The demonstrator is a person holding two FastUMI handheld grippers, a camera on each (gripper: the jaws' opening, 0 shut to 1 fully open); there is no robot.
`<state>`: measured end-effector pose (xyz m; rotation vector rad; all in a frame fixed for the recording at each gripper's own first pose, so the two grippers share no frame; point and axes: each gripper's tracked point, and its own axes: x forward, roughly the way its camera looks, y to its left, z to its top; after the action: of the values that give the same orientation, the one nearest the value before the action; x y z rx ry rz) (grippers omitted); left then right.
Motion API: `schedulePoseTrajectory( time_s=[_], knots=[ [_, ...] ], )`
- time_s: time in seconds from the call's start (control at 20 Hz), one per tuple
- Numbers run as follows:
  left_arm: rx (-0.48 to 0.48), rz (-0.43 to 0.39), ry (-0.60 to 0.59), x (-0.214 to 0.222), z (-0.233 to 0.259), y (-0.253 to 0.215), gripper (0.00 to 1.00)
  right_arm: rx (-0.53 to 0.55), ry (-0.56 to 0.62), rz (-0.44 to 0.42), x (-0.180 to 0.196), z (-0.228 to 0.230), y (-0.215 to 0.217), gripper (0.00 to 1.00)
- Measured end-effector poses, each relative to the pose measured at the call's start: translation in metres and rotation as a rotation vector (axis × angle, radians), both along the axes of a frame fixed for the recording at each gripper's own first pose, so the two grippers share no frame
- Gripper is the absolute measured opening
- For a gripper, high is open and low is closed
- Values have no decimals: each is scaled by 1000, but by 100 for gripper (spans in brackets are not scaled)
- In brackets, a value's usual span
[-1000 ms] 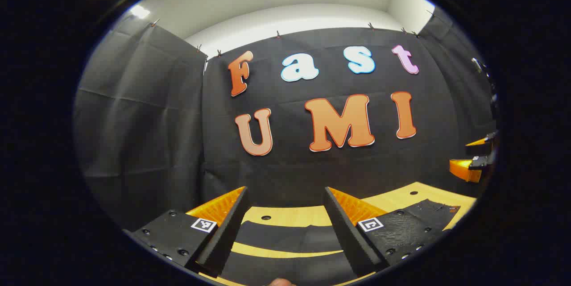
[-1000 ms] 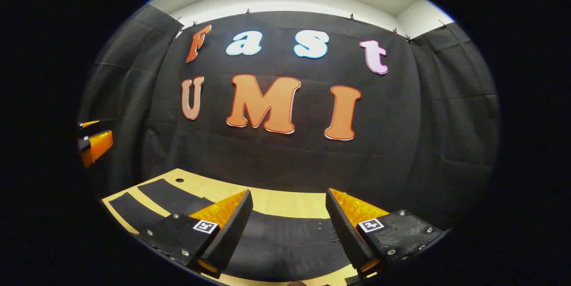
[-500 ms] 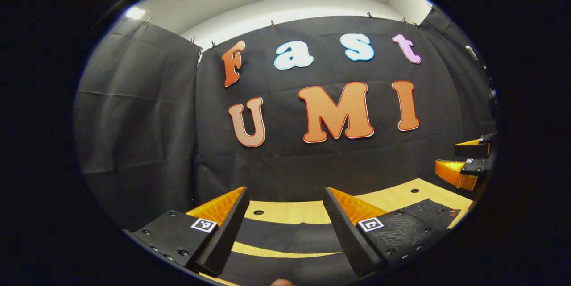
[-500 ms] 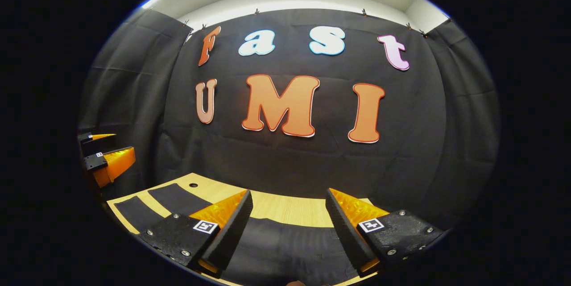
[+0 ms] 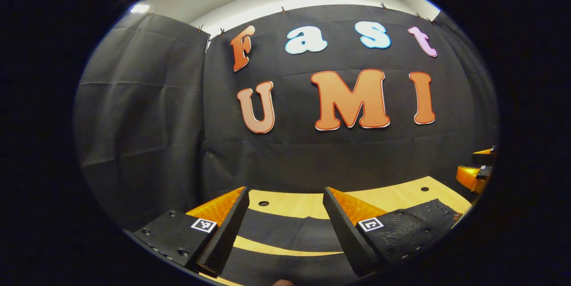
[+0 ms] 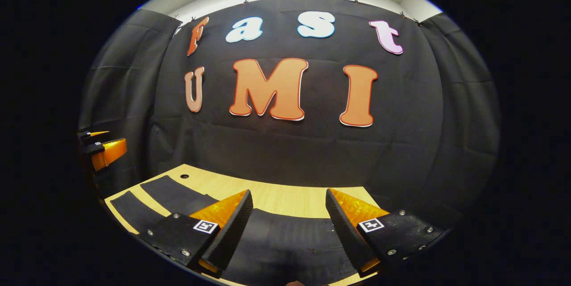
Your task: Grasp the waist and the cuffs of the jeans and fold them to make the two legs overlap; first hold the waist and fold one-third of the jeans toward the cuffs, then hold the cuffs and fold the remaining one-third in the same direction to finish folding.
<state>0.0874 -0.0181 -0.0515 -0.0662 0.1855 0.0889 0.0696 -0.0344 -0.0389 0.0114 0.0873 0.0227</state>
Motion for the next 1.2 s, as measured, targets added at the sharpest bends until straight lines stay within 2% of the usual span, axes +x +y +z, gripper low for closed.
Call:
schedulePoseTrajectory(
  time_s=[0.2,0.4,0.75,1.0,1.2],
  knots=[
    [-1,45,116,19,-38,49,99,12,118,-83,8,-32,-17,99],
    [-59,62,292,17,-98,89,100,86,297,-150,3,-81,-38,99],
    [-183,159,615,-7,-198,155,99,316,618,-352,-29,-179,-92,99],
    [-293,220,837,-31,-269,167,99,544,818,-491,-52,-240,-123,99],
    [-373,267,996,-40,-309,169,99,646,937,-570,-65,-279,-141,99]
  ],
)
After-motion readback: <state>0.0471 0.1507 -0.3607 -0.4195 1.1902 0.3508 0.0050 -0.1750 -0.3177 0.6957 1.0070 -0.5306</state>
